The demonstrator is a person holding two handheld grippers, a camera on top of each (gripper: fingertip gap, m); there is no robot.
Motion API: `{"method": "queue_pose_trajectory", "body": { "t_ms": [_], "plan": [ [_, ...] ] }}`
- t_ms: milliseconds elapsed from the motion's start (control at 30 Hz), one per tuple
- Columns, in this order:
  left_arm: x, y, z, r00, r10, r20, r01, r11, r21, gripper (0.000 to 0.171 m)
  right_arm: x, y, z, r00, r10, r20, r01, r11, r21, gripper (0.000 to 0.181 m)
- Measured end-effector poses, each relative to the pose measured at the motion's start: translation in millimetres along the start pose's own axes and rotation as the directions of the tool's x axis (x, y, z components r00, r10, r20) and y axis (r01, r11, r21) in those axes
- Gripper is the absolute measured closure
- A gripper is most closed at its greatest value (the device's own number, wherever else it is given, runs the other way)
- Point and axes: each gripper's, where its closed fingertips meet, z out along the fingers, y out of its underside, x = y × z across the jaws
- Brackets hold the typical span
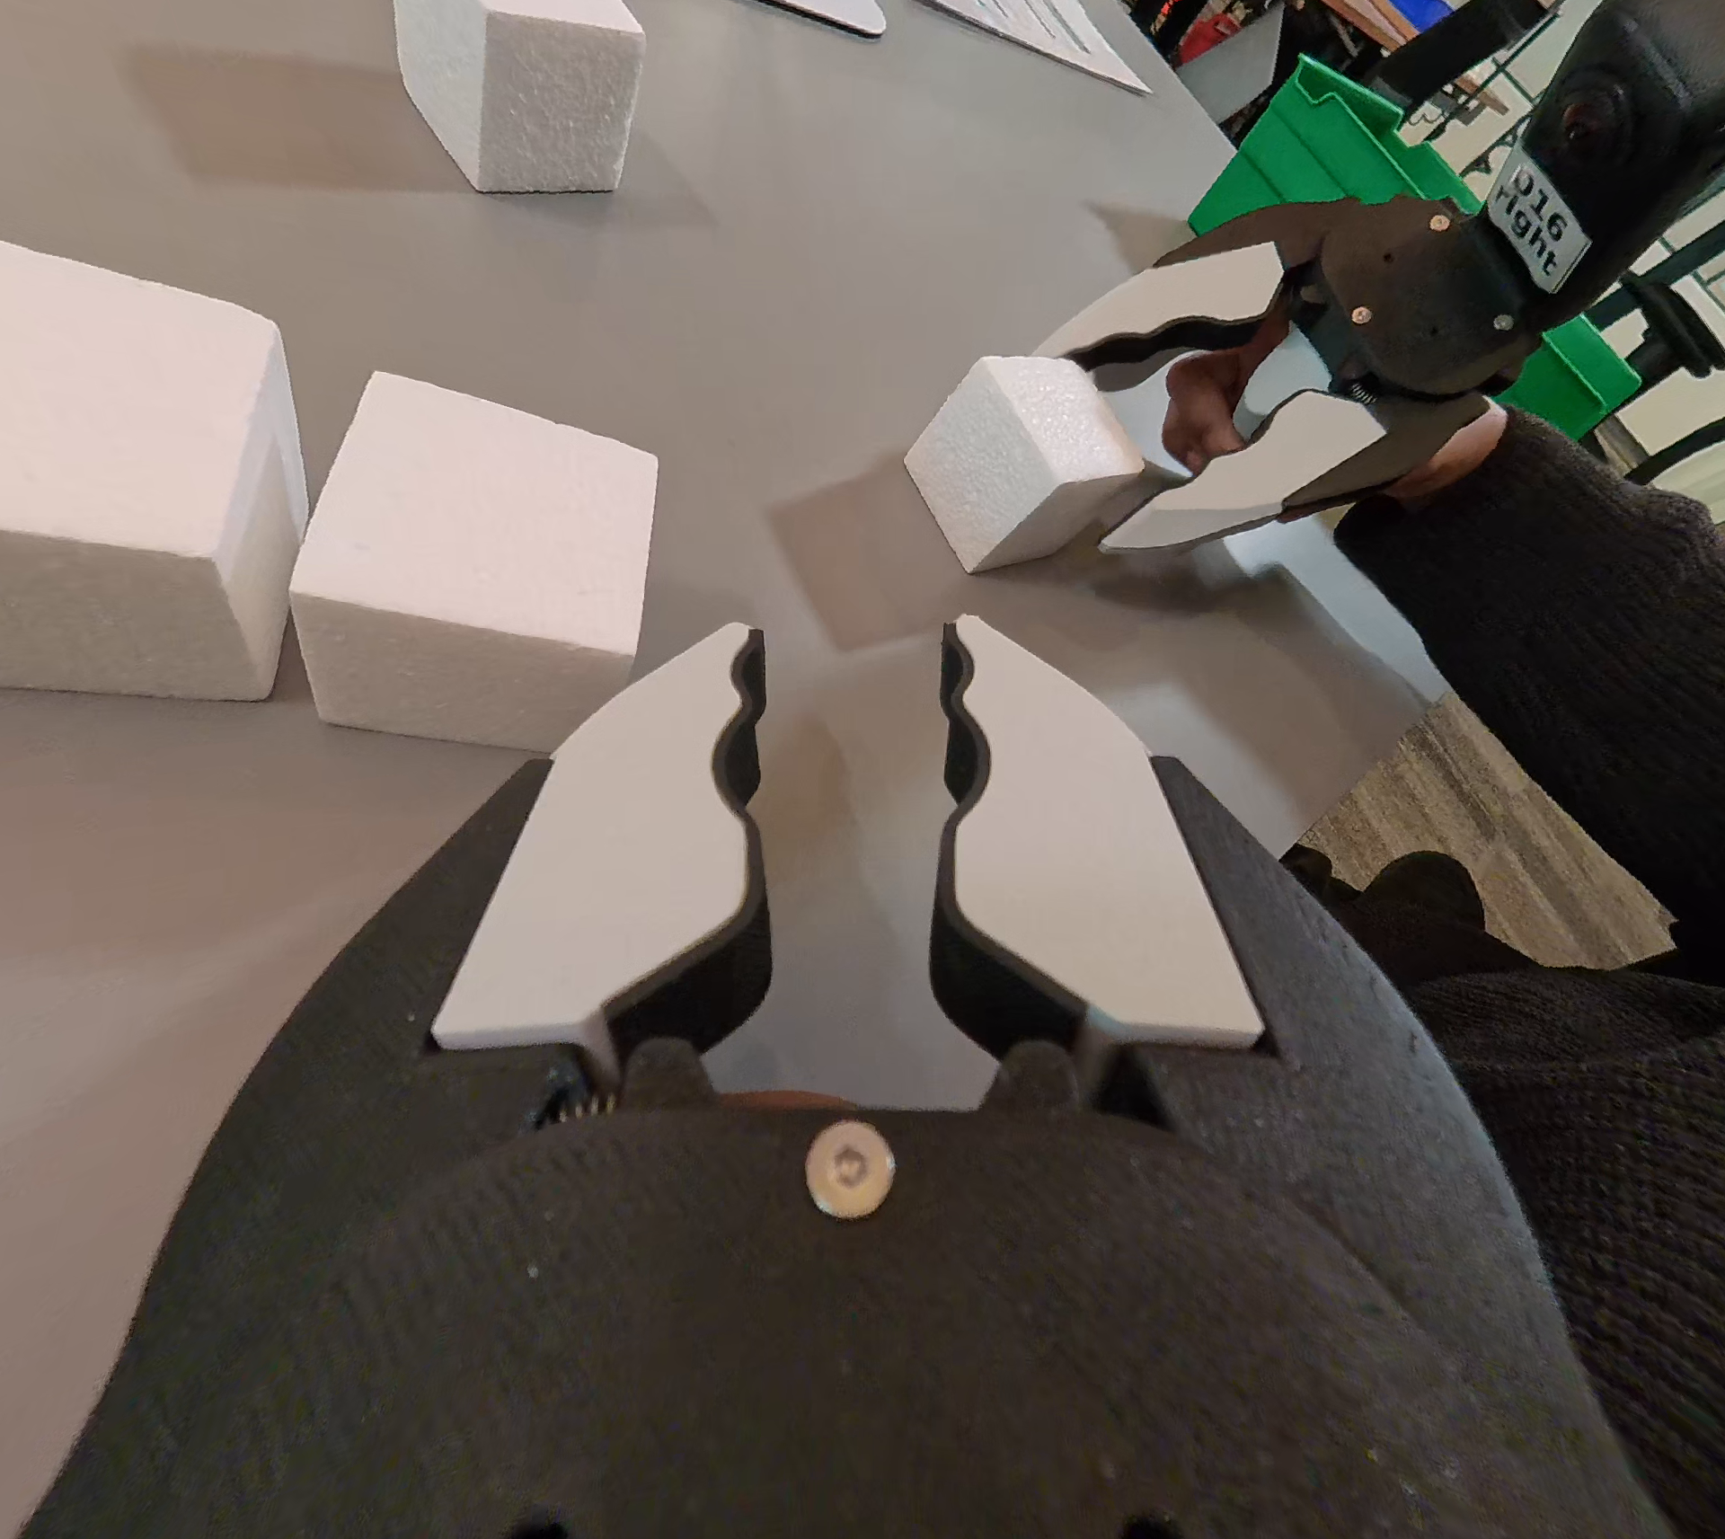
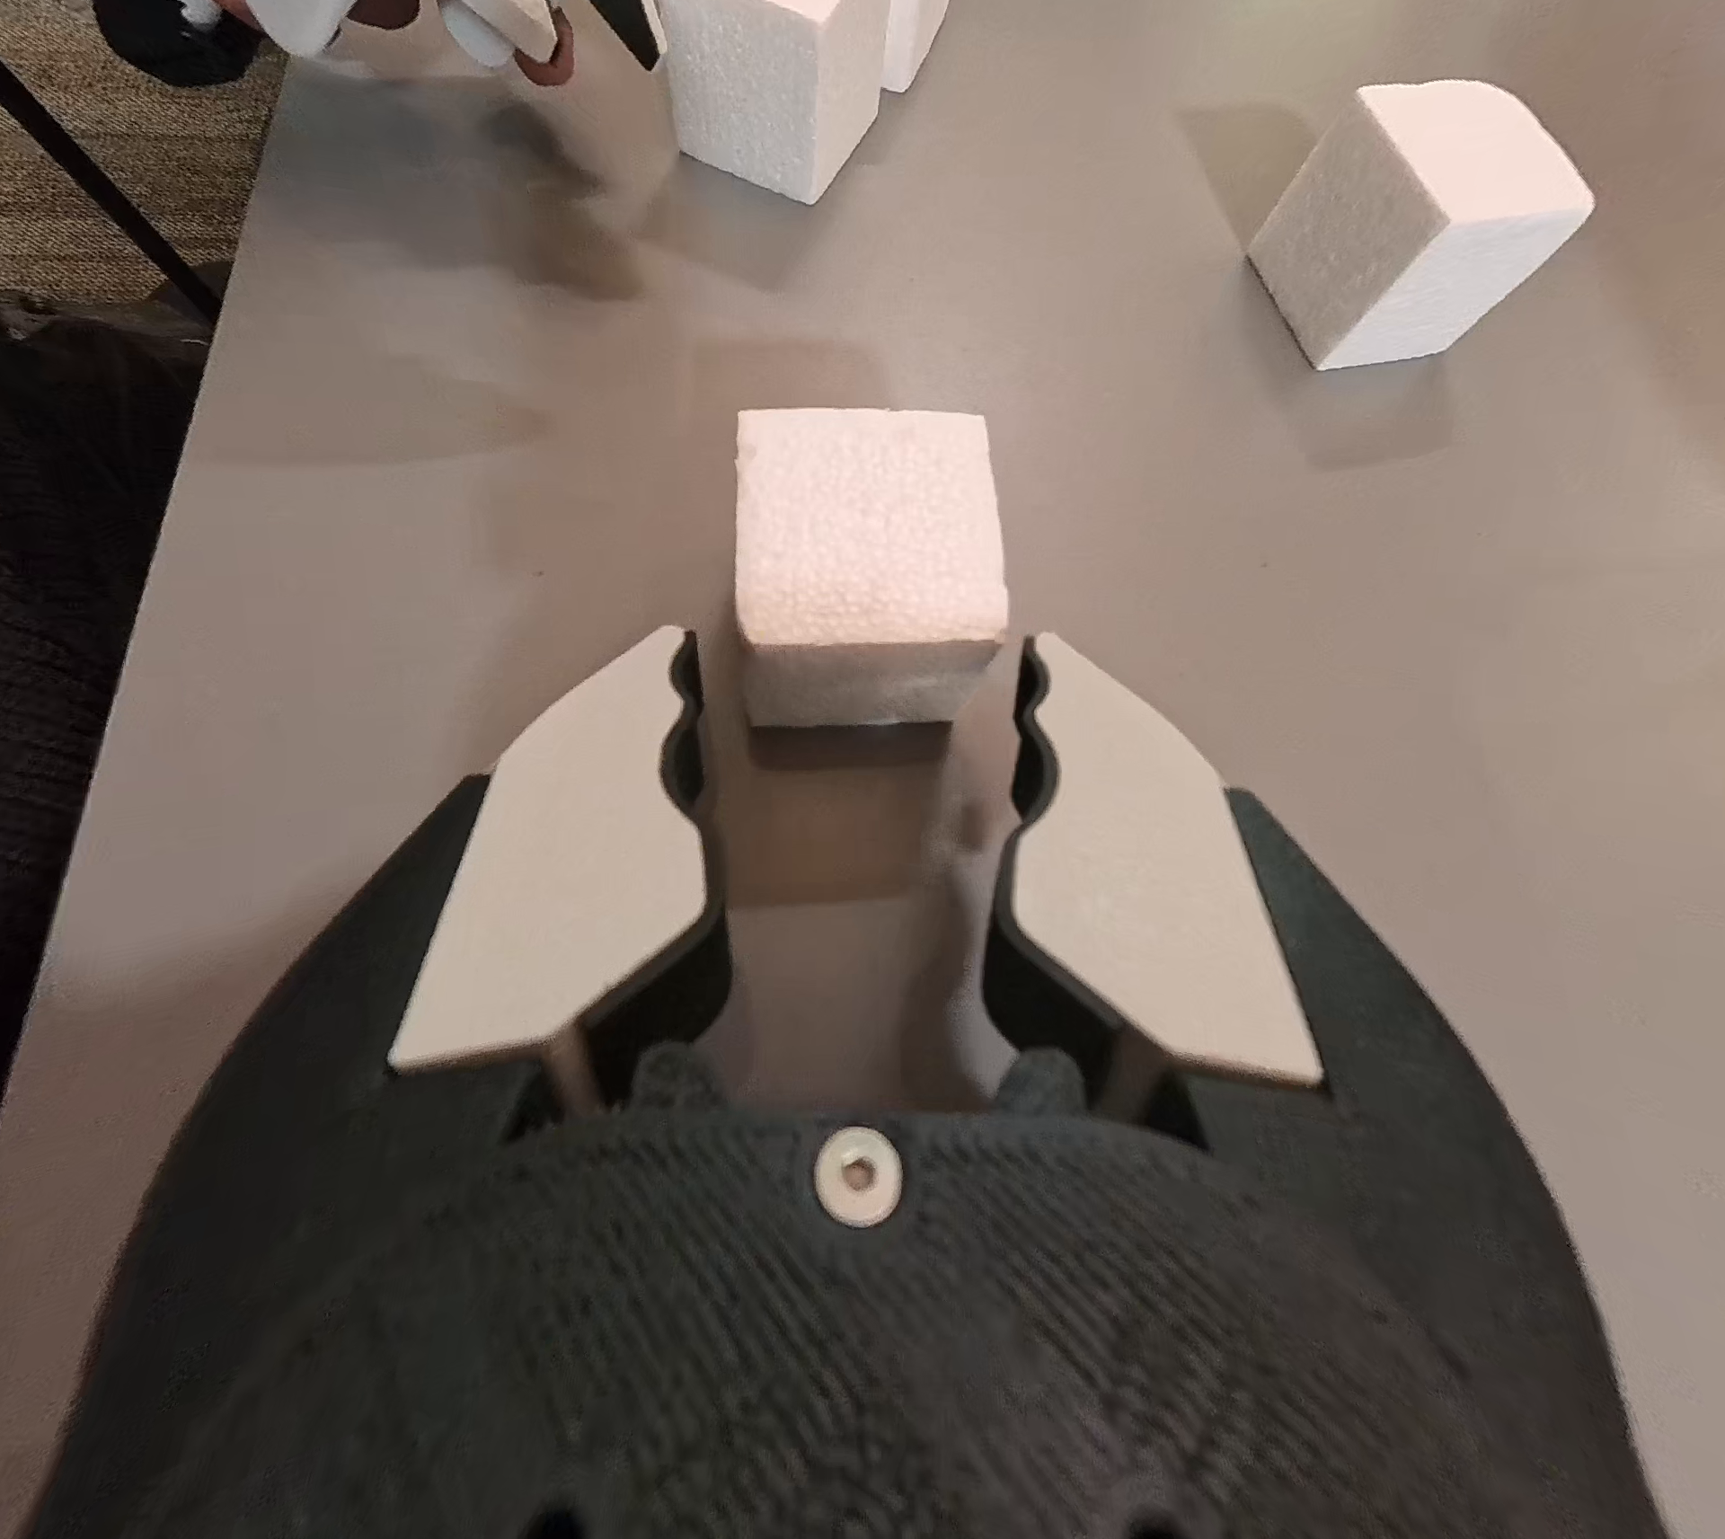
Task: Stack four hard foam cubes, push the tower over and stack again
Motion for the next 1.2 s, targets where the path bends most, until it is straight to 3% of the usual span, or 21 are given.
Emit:
{"method": "queue_pose_trajectory", "body": {
  "t_ms": [167, 300, 400, 600, 667, 800, 900, 967, 1067, 1200],
  "plan": [
    [-4, -10, -4, 1.0, 0.004, 0.029, -0.006, 0.998, 0.058, 0.136, 19, -54, -33, 0.982, 0.186, -0.032, -0.174, 0.958, 0.228, 0.104],
    [-34, -57, -41, 0.973, -0.049, 0.227, -0.035, 0.935, 0.354, 0.125, 27, -106, -47, 0.936, 0.324, -0.137, -0.251, 0.888, 0.386, 0.102],
    [-59, -72, -69, 0.929, -0.129, 0.347, -0.056, 0.878, 0.476, 0.124, 3, -142, -19, 0.894, 0.442, -0.076, -0.352, 0.796, 0.493, 0.102],
    [-76, -61, -68, 0.895, -0.178, 0.409, -0.013, 0.906, 0.423, 0.117, -43, -144, 83, 0.882, 0.459, -0.109, -0.415, 0.864, 0.284, 0.097],
    [-77, -62, -69, 0.894, -0.172, 0.414, -0.021, 0.906, 0.423, 0.117, -47, -143, 99, 0.856, 0.508, -0.094, -0.474, 0.845, 0.247, 0.098],
    [-86, -57, -67, 0.889, -0.202, 0.41, 0.021, 0.914, 0.404, 0.115, -26, -135, 120, 0.801, 0.569, -0.185, -0.521, 0.816, 0.252, 0.098],
    [-87, -57, -68, 0.891, -0.214, 0.401, 0.036, 0.913, 0.407, 0.115, -28, -123, 138, 0.82, 0.521, -0.237, -0.498, 0.854, 0.154, 0.109],
    [-87, -58, -69, 0.89, -0.212, 0.404, 0.031, 0.911, 0.41, 0.115, -32, -120, 139, 0.829, 0.5, -0.251, -0.482, 0.866, 0.136, 0.129],
    [-87, -60, -71, 0.889, -0.217, 0.404, 0.026, 0.904, 0.428, 0.116, -39, -141, 115, 0.841, 0.503, -0.199, -0.461, 0.859, 0.224, 0.13],
    [-82, -63, -72, 0.898, -0.219, 0.383, 0.026, 0.893, 0.45, 0.118, -28, -167, 54, 0.891, 0.401, -0.214, -0.326, 0.892, 0.314, 0.13]
  ]
}}
